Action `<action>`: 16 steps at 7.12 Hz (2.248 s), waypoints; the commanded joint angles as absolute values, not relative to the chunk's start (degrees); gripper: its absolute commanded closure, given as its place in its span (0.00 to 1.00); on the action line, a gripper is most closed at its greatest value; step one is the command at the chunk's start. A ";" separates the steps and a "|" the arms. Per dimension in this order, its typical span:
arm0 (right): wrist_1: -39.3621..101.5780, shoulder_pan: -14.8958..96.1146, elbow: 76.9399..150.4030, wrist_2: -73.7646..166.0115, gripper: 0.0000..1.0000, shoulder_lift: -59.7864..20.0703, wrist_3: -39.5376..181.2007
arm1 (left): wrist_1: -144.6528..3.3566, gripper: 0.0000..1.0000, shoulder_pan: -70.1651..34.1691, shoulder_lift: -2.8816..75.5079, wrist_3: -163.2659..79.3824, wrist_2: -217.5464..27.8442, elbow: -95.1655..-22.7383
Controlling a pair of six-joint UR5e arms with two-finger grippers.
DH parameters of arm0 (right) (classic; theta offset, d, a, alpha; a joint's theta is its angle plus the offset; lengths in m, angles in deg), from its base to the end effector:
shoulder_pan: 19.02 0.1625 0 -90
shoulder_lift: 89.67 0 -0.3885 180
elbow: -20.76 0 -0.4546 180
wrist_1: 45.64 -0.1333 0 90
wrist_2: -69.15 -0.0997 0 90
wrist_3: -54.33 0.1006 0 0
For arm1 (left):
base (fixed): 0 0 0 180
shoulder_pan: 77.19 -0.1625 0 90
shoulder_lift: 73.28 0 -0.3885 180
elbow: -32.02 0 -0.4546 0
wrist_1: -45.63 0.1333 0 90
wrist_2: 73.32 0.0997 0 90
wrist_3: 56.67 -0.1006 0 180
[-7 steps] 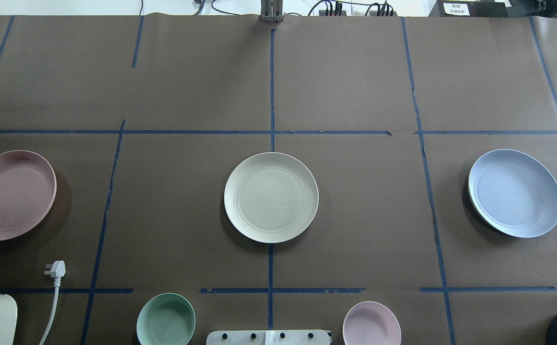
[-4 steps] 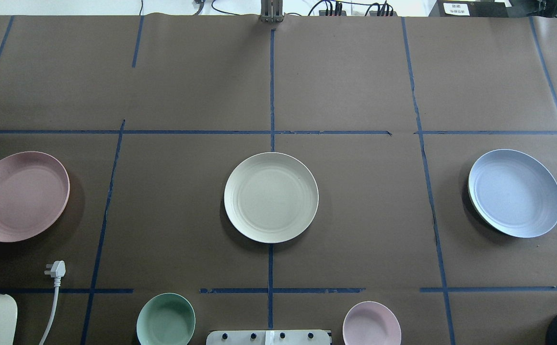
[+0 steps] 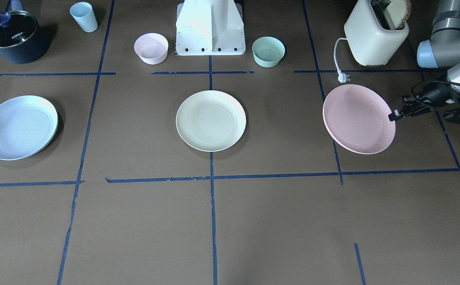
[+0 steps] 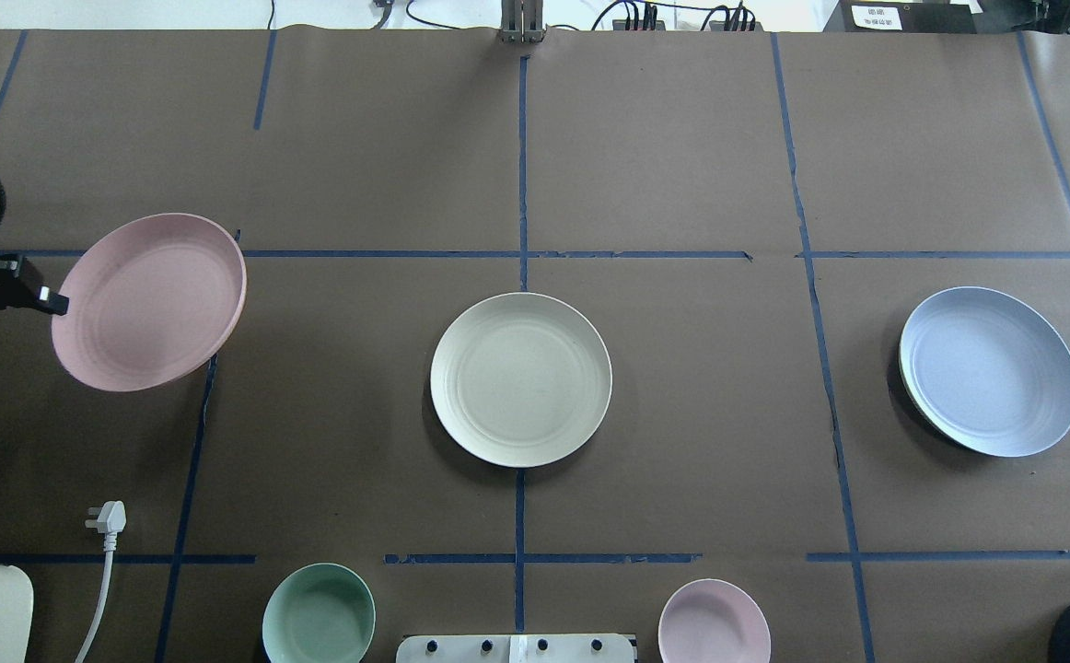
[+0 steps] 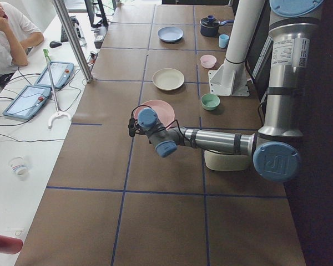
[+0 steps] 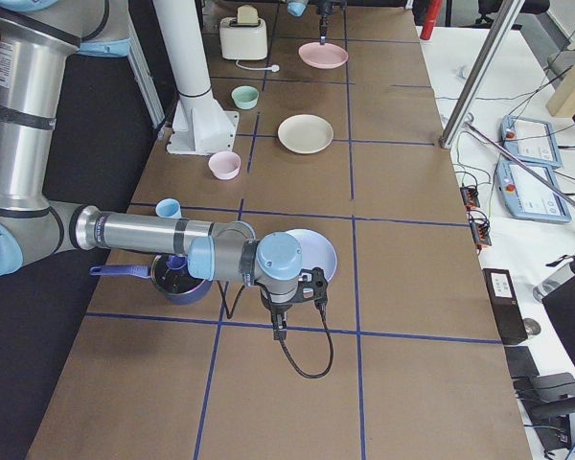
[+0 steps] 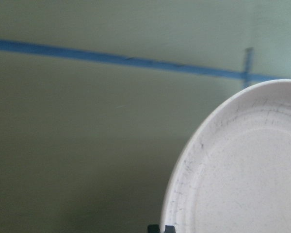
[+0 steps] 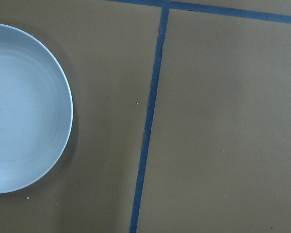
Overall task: Stack three plates with pink and blue
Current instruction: 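Grasp the pink plate rim with the left gripper and lift it, then carry the pink plate over the cream plate and lower it on top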
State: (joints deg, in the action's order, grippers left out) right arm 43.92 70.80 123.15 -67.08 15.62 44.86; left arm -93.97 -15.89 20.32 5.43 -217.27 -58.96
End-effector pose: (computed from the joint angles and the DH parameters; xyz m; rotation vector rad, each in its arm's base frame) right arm 0.0592 -0.4484 0.6341 0.0249 -0.8081 -0.1418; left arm 0.2348 -0.5371 0.4677 -0.0055 1.2194 -0.0642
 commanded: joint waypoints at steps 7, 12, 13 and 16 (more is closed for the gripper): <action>44.01 70.80 122.81 -67.08 0.00 15.71 44.93 | -58.44 1.00 -48.89 44.40 25.86 -185.65 -72.14; 44.01 70.80 122.89 -67.17 0.00 15.72 44.84 | -58.87 1.00 -48.89 48.45 26.12 -183.44 -66.42; 44.01 70.80 122.81 -67.17 0.00 15.63 44.84 | -58.70 0.89 -48.89 48.53 26.12 -183.44 -66.33; 42.01 70.71 123.16 -68.31 0.00 15.28 44.92 | -56.08 0.00 -47.85 47.75 22.72 -183.70 -67.29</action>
